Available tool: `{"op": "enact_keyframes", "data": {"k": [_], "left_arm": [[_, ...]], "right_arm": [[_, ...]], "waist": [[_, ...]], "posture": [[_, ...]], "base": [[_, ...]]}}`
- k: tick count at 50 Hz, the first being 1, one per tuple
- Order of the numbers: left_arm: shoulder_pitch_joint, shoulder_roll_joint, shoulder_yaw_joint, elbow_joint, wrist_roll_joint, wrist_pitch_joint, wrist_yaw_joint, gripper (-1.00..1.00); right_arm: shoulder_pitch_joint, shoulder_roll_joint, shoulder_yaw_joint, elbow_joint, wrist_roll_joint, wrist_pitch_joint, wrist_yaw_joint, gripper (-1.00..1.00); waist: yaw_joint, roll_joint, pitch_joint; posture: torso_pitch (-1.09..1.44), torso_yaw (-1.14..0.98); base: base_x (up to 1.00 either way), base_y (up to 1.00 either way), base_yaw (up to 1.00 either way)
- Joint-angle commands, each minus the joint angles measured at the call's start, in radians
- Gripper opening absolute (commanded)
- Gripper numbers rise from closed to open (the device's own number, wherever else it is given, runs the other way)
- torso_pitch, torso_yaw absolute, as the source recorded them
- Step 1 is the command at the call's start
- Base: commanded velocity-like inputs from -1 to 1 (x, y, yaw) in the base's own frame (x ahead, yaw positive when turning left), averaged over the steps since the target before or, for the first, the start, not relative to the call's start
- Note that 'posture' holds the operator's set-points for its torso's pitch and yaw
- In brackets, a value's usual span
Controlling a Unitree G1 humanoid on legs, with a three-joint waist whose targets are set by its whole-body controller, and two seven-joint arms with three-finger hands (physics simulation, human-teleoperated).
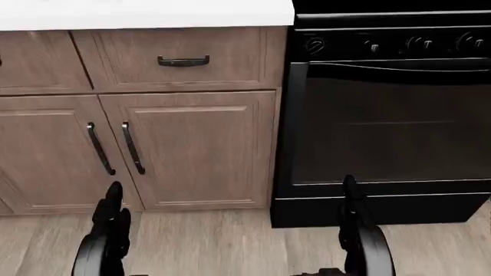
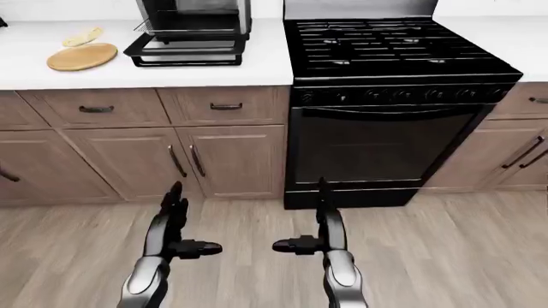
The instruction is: Place the baguette on the rack of the toaster oven.
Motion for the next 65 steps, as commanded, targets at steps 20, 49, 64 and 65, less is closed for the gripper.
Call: {"op": "enact_keyframes", "data": {"k": [20,49,64,65], "left_arm": [[-0.093,0.065,0.087,-0.734,0.032,0.488,-0.066,1.00],[-0.299,0.173,0.162,-1.135,-0.035,0.979,-0.061,1.00],[-0.367,0.219,0.169,-1.135,-0.054,1.020,-0.028,1.00],[-0.367,0.216,0.168,-1.135,-0.048,1.021,-0.032,1.00]], "right_arm": [[-0.117,-0.030,-0.013,-0.605,-0.012,0.346,0.025,1.00],[-0.424,-0.346,-0.190,-1.135,0.466,0.988,-0.308,1.00],[-0.441,-0.245,-0.167,-1.135,0.297,1.016,-0.171,1.00],[-0.440,-0.244,-0.167,-1.135,0.298,1.013,-0.171,1.00]], "waist": [[0.009,-0.001,-0.087],[0.006,-0.001,-0.058],[-0.005,-0.043,-0.051],[-0.007,-0.048,-0.055]], "posture": [[0.00,0.00],[0.00,0.00],[0.00,0.00],[0.00,0.00]], "base": [[0.00,0.00,0.00],[0.00,0.02,0.00],[0.01,0.25,0.00],[0.03,0.37,0.00]]}}
